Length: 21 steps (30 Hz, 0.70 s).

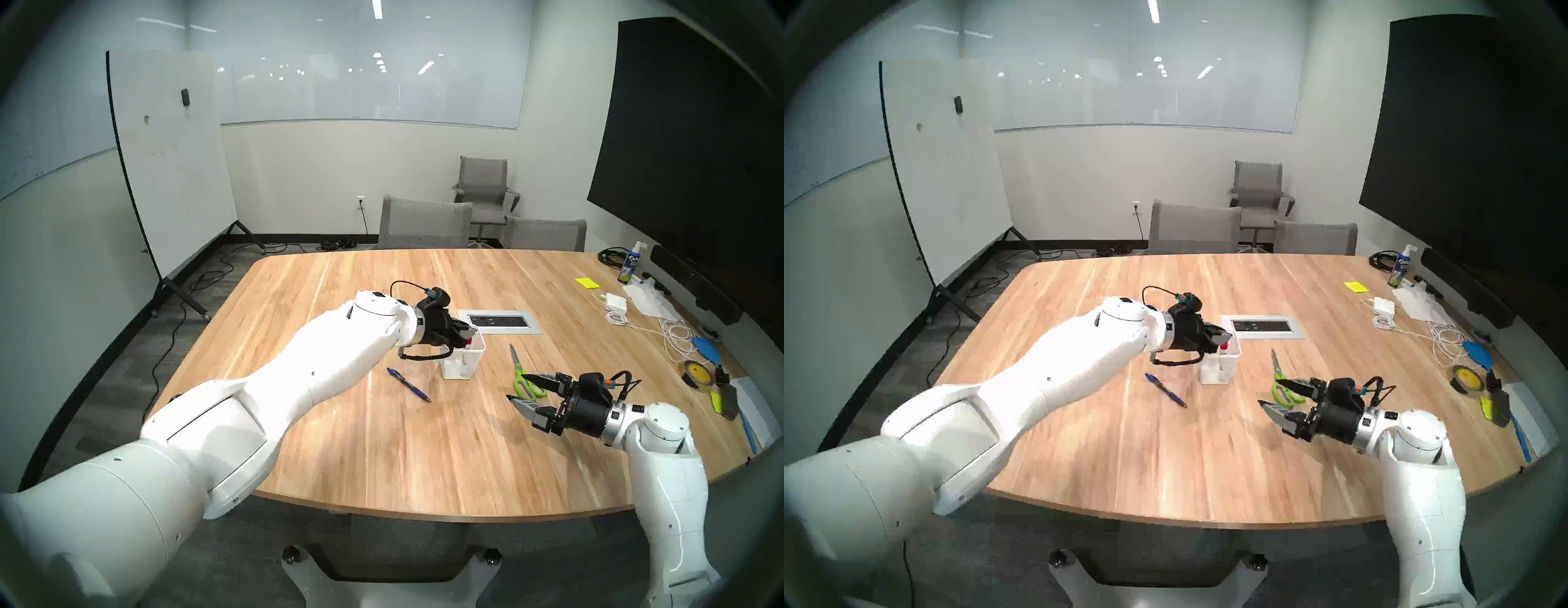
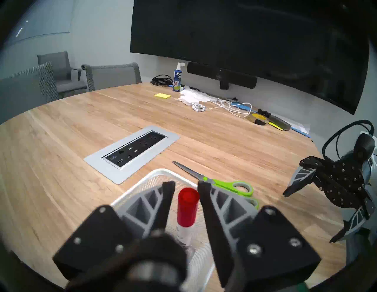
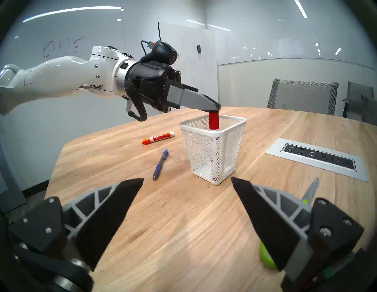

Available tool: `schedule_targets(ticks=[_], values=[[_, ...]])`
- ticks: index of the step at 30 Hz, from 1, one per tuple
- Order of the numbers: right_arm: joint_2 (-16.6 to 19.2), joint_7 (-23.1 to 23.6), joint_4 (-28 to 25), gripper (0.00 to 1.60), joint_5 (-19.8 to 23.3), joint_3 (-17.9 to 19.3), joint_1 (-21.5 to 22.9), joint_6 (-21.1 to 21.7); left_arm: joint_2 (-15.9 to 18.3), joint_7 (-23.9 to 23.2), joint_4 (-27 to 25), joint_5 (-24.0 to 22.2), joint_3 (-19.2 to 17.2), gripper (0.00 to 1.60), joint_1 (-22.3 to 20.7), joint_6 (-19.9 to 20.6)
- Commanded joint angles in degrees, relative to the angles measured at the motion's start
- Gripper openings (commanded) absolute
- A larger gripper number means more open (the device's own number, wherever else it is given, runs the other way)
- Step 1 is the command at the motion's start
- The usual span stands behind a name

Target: Place the pen, the marker, and the scissors into the pen holder

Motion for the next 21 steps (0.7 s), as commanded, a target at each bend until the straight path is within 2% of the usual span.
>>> schedule_targets(ticks=[1, 21], values=[[-0.11, -0.07, -0.76, 1.6, 0.28, 0.08, 0.65, 0.13, 0.63, 0.24, -3.39, -0.22, -0.66, 0.8, -0.82, 0.49], [-0.33, 0.13, -0.76, 1.6, 0.0, 0.29, 0.73, 0.19, 2.64, 2.29, -8.67, -0.58, -1.09, 0.8, 0.68, 1.86]])
